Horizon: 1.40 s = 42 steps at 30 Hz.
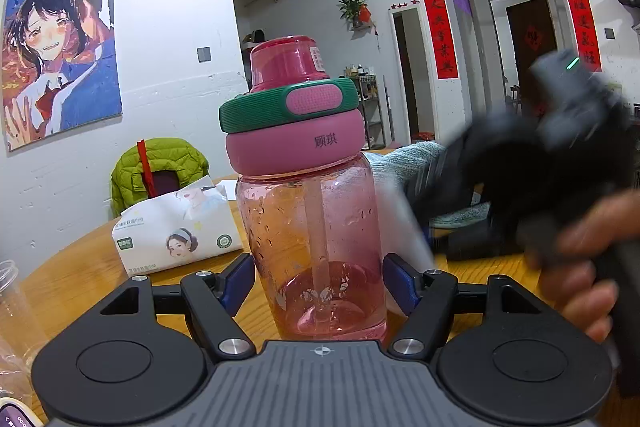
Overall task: Clean container
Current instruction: 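Rub the paper towel up and down the bottle's side with the right gripper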
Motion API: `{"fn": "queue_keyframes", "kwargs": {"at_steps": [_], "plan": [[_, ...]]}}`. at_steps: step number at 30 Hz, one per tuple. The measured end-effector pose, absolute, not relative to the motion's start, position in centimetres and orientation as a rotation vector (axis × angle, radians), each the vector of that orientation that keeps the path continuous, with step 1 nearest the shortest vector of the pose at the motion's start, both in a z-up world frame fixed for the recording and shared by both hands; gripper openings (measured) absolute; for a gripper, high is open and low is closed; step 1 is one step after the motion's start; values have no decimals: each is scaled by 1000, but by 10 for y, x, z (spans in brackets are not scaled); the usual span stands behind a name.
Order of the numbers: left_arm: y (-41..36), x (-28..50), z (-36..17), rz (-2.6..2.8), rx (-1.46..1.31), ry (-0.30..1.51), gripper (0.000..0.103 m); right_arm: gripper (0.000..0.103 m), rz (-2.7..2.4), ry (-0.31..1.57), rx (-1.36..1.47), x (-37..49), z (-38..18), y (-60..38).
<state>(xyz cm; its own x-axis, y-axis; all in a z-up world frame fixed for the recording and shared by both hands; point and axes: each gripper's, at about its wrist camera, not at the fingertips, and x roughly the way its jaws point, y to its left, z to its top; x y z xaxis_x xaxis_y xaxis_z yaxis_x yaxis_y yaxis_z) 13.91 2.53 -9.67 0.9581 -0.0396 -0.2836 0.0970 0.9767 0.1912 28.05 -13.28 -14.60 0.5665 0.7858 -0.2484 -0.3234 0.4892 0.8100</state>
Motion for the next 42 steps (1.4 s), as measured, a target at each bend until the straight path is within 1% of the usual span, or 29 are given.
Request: {"fn": "queue_keyframes", "kwargs": {"at_steps": [2, 6, 8, 11, 13, 15, 17, 20, 22, 24, 25, 26, 27, 31, 33, 35, 42], "plan": [[25, 139, -97, -69, 204, 282, 68, 11, 789, 576, 857, 274, -137, -140], [25, 139, -97, -68, 205, 282, 68, 11, 687, 718, 741, 280, -150, -127], [25, 138, -97, -67, 206, 281, 68, 11, 633, 819, 693, 286, -162, -123], [25, 138, -97, -68, 206, 281, 68, 10, 672, 747, 742, 277, -155, -133], [25, 138, -97, -68, 205, 281, 68, 10, 735, 614, 812, 263, -142, -143], [25, 138, -97, -67, 206, 281, 68, 11, 753, 542, 826, 253, -134, -147], [25, 138, -97, -67, 205, 281, 68, 11, 716, 583, 783, 255, -137, -141], [24, 138, -99, -68, 206, 280, 68, 10, 634, 759, 693, 270, -157, -130], [23, 137, -100, -68, 203, 282, 68, 11, 620, 802, 676, 275, -164, -128], [22, 137, -100, -67, 198, 284, 68, 11, 645, 776, 711, 277, -161, -130], [21, 135, -100, -56, 189, 290, 70, 11, 658, 756, 730, 277, -159, -132], [20, 134, -100, -43, 180, 294, 77, 11, 668, 736, 746, 279, -156, -131], [16, 131, -100, -17, 178, 289, 78, 11, 675, 717, 760, 282, -154, -131], [6, 123, -98, -14, 205, 258, 77, 11, 731, 681, 816, 291, -152, -127], [4, 124, -100, -31, 211, 263, 73, 11, 756, 695, 841, 296, -153, -125], [4, 125, -100, -42, 207, 263, 73, 11, 791, 724, 857, 298, -156, -126], [12, 129, -101, -75, 197, 272, 73, 11, 785, 709, 832, 279, -148, -136]]}}
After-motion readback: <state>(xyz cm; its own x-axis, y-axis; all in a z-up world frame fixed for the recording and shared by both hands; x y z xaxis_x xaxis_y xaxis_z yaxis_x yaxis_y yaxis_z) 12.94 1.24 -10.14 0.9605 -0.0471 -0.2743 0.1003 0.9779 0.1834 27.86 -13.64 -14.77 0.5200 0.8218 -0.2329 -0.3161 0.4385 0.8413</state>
